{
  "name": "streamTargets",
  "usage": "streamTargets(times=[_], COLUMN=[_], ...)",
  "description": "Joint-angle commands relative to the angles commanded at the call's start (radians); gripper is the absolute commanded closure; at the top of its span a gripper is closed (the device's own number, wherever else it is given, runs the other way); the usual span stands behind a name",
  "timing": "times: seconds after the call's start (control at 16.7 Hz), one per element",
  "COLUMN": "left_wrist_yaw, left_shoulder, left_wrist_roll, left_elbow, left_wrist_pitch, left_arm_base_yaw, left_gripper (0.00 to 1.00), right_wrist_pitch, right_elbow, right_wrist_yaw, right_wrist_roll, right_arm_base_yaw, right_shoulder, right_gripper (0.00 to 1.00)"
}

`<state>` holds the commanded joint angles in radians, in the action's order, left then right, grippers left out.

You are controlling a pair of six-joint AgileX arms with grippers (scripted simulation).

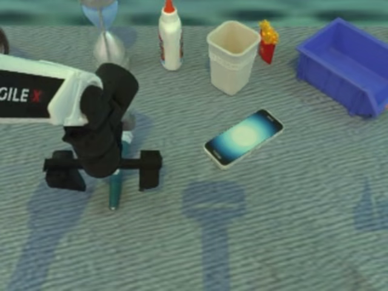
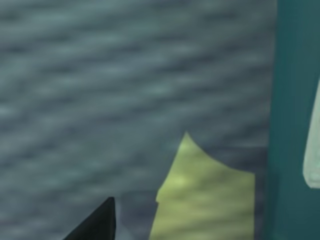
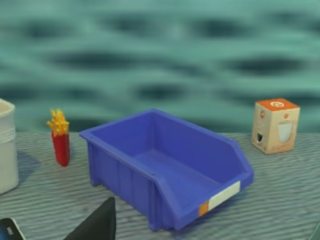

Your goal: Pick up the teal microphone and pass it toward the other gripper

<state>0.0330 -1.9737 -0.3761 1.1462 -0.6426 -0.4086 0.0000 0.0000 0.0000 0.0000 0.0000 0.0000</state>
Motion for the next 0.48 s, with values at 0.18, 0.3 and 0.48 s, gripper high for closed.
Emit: streamTargets(times=[0.18,0.3,0.48], left_wrist_yaw=[-0.001,-0.001,-0.001], left_shoulder=[-0.057,-0.063,-0.063], left_wrist_roll=[0.003,0.003,0.003], left_elbow=[-0.037,-0.04,-0.04], left_wrist_pitch=[0.085,0.092,0.092], left_arm_base_yaw=[0.002,0.002,0.002], left_gripper=[0.0,0.0,0.08], right_wrist_pitch=[0.0,0.0,0.0], right_elbow=[0.0,0.0,0.0], right_wrist_yaw=[0.0,0.0,0.0], right_wrist_roll=[0.0,0.0,0.0], right_arm_base_yaw=[0.0,0.0,0.0], right_shoulder=[0.0,0.0,0.0], right_gripper=[0.0,0.0,0.0])
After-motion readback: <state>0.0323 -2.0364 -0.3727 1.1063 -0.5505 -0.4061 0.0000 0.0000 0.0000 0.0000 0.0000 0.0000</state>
